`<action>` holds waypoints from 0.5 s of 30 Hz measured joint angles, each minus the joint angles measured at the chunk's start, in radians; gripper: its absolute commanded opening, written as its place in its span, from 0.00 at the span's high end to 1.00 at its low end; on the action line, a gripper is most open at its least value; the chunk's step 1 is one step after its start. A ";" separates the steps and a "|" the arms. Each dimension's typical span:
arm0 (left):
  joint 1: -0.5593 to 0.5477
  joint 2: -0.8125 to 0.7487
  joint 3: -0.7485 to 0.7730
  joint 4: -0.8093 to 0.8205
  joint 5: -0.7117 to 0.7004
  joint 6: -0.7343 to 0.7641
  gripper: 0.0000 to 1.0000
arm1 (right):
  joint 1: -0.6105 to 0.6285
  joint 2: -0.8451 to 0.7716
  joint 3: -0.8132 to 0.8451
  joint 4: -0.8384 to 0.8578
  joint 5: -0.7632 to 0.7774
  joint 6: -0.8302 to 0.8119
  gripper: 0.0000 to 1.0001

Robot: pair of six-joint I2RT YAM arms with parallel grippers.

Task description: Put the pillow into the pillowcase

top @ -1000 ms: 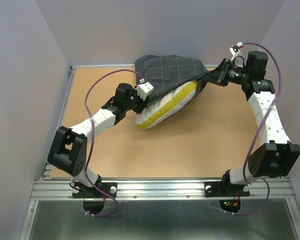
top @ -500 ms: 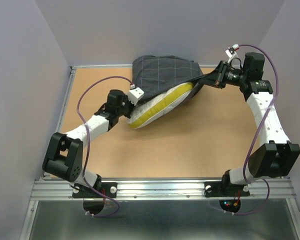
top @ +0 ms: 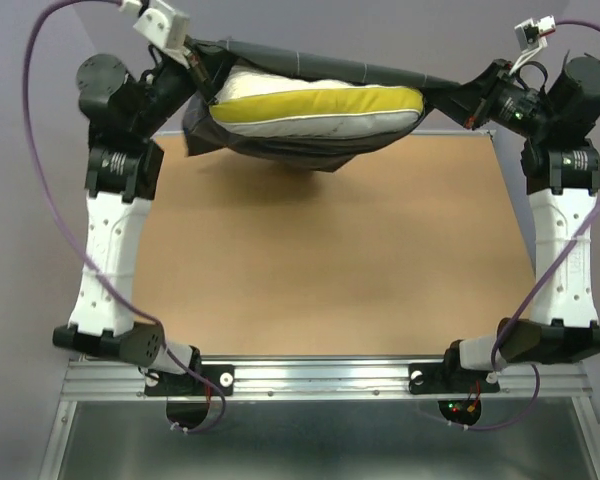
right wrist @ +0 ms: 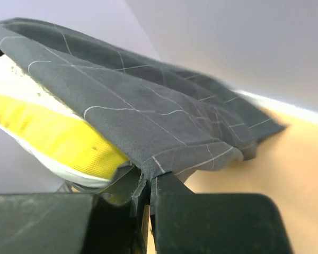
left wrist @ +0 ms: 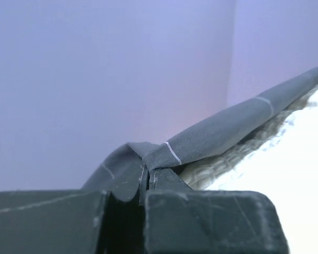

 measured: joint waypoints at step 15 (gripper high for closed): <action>-0.165 0.023 0.042 -0.299 -0.234 0.082 1.00 | -0.027 -0.041 -0.020 0.039 -0.041 0.078 1.00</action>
